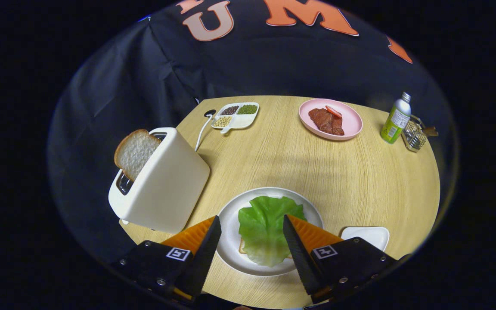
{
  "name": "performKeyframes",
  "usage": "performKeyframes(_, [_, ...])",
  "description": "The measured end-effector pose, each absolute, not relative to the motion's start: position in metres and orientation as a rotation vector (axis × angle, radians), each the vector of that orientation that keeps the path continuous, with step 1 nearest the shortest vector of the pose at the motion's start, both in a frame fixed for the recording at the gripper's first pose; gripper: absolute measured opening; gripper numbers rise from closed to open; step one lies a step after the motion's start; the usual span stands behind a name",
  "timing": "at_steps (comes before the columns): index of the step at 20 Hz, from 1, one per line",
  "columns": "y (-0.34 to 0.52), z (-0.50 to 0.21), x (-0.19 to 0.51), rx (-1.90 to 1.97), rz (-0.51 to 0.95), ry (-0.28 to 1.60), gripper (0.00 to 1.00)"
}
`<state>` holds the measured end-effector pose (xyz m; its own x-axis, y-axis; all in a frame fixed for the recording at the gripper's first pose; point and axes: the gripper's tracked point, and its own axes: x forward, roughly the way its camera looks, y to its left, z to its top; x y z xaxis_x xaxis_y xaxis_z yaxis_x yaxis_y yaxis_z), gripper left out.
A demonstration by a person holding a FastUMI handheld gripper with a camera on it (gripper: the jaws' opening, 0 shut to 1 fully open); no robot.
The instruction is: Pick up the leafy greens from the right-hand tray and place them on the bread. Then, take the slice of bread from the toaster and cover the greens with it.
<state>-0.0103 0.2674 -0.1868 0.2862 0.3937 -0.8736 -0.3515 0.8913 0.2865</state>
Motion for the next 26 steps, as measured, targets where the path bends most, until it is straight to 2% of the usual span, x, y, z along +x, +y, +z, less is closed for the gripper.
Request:
performKeyframes(3, [0.295, -0.155, -0.005, 0.032, 0.532, 1.155, 0.93])
performKeyframes(10, [0.369, -0.103, 0.009, 0.034, 0.633, 1.119, 0.96])
performKeyframes(15, [0.421, -0.094, 0.015, 0.031, 0.686, 1.147, 0.95])
performKeyframes(20, [0.462, -0.086, 0.018, 0.032, 0.718, 1.184, 0.93])
performKeyframes(26, [0.488, -0.106, 0.016, -0.01, 0.723, 1.274, 0.78])
